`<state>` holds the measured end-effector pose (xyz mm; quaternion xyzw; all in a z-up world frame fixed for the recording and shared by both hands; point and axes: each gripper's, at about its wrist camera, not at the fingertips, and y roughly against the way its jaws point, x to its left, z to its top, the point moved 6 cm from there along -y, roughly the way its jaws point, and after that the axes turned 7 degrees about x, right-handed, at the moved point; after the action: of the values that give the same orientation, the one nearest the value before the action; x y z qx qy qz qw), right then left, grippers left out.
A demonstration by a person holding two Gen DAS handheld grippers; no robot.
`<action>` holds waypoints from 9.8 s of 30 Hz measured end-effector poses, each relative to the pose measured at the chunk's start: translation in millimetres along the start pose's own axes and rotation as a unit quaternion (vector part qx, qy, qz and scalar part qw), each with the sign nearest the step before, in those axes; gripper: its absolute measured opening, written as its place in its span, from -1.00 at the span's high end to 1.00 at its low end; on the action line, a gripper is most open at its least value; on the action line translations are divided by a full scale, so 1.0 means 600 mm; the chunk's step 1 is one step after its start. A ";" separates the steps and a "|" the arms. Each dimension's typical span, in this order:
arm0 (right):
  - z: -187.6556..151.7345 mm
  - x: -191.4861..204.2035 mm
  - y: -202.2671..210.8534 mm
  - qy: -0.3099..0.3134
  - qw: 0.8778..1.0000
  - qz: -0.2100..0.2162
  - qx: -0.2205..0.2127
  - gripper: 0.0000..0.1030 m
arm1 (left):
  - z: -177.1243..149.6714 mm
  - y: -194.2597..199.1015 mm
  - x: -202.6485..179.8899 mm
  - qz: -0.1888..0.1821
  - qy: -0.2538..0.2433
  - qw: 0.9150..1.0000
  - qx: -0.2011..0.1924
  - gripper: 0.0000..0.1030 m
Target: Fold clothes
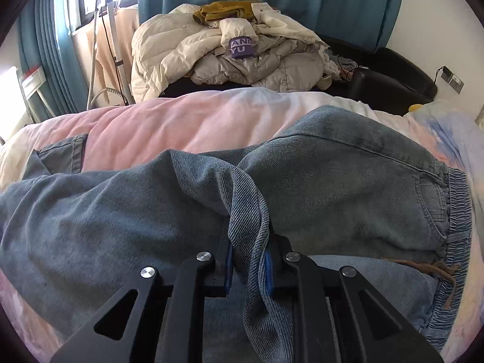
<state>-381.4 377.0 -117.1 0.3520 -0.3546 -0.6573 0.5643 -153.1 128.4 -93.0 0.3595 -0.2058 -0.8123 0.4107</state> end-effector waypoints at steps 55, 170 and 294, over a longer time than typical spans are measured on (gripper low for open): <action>-0.422 -0.349 0.030 -0.559 0.806 0.194 -0.030 -0.07 | -0.035 0.062 0.020 0.002 0.096 0.995 -0.012 0.12; -0.365 0.039 0.172 -0.170 0.958 0.229 0.018 0.82 | 0.109 0.002 -0.015 0.157 -0.018 0.987 -0.035 0.12; -0.440 0.174 0.232 -0.002 0.939 0.330 0.092 0.81 | -0.015 0.467 0.317 0.116 0.242 0.913 -0.307 0.95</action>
<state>-97.4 240.1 -135.8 0.2639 -0.5109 -0.3991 0.7142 -78.1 -188.9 -1.4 0.3754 0.1190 -0.6701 0.6292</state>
